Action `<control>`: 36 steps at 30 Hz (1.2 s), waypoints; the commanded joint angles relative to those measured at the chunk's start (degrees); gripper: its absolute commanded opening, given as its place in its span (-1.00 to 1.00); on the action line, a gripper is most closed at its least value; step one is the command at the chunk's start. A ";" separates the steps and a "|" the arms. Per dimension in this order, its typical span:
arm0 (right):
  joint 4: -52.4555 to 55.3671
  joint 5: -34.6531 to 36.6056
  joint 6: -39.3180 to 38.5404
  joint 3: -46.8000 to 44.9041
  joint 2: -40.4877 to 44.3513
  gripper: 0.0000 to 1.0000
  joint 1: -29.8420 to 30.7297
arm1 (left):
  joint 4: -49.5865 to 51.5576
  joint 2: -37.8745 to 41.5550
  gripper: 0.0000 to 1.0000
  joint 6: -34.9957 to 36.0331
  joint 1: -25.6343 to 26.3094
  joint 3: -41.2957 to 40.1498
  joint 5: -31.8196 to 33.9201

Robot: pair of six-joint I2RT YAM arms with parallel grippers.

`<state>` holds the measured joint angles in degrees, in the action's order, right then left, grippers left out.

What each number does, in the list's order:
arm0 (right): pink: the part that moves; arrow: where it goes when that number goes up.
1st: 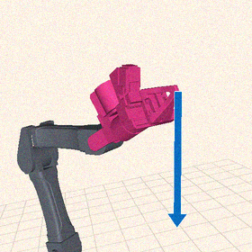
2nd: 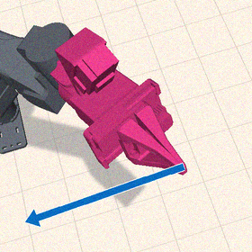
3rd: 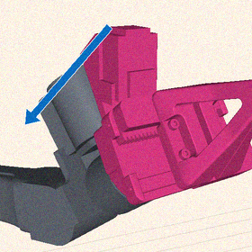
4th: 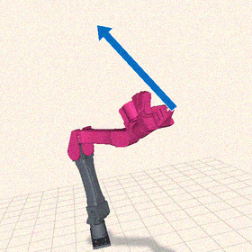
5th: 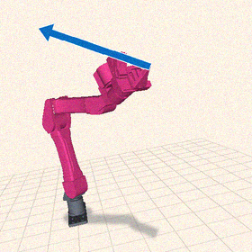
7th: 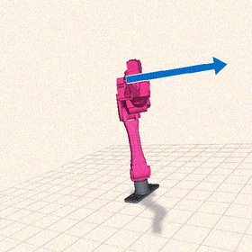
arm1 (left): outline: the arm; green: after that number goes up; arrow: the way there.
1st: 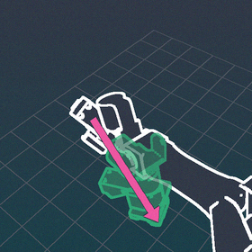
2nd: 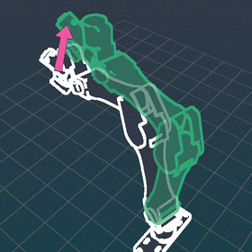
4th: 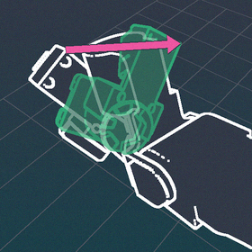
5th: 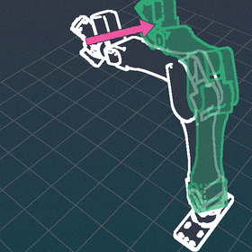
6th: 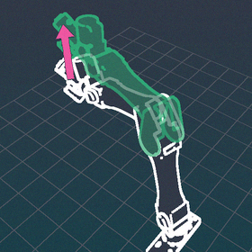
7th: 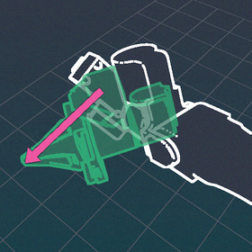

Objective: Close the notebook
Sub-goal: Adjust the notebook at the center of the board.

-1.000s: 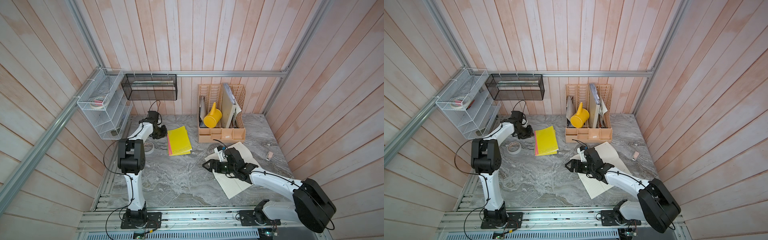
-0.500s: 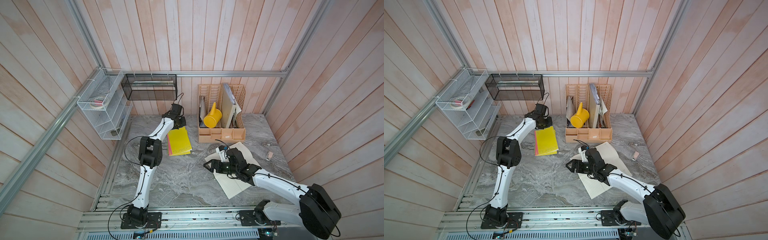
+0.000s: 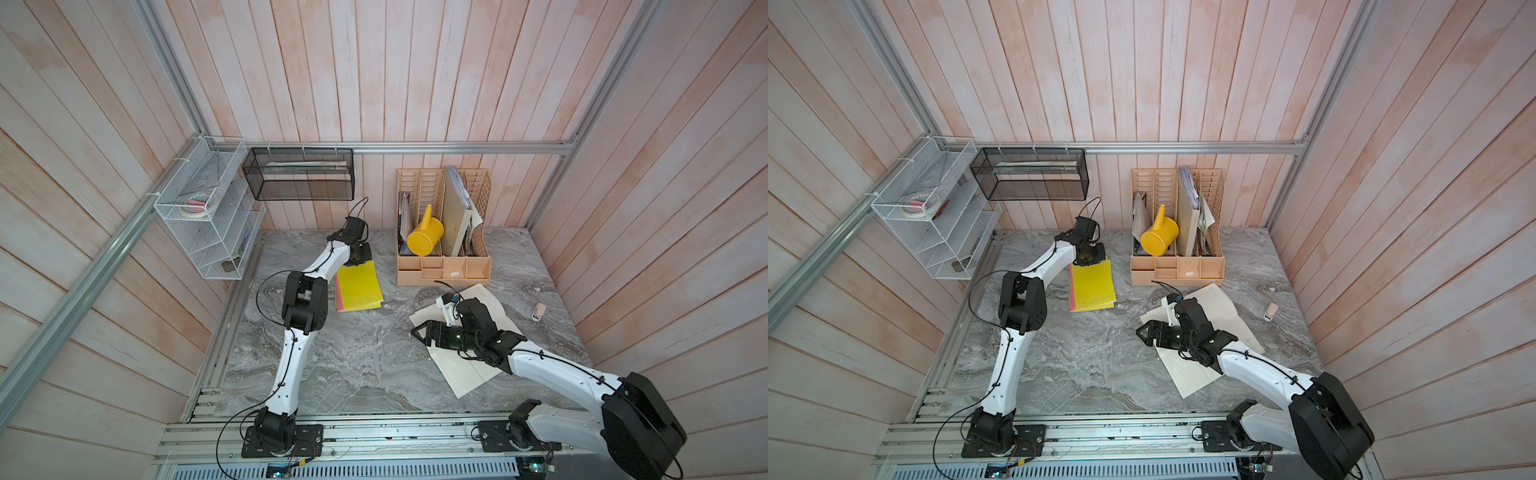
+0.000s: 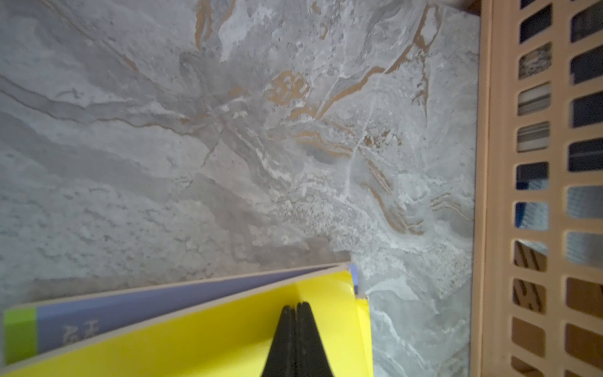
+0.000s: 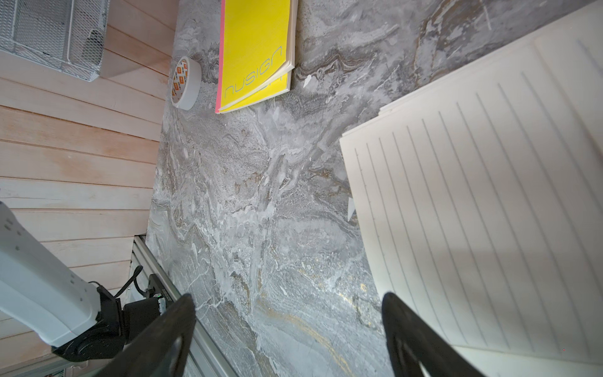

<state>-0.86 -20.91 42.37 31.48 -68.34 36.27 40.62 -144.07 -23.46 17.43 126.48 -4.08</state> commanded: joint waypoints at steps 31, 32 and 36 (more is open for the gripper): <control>17.06 8.69 -0.56 -11.47 23.10 0.81 -26.55 | -41.18 41.15 -0.17 -29.46 21.06 -60.16 -33.44; 17.11 8.66 -0.98 -11.79 22.75 0.81 -27.36 | -41.75 39.82 -0.17 -29.91 22.06 -59.09 -33.08; 16.08 7.35 -2.16 -12.24 20.10 0.81 -28.64 | -41.76 34.80 -0.17 -31.91 24.35 -54.53 -29.69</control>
<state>14.98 -11.86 41.74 19.53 -47.07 8.21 3.05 -106.10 -51.79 40.49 69.36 -35.99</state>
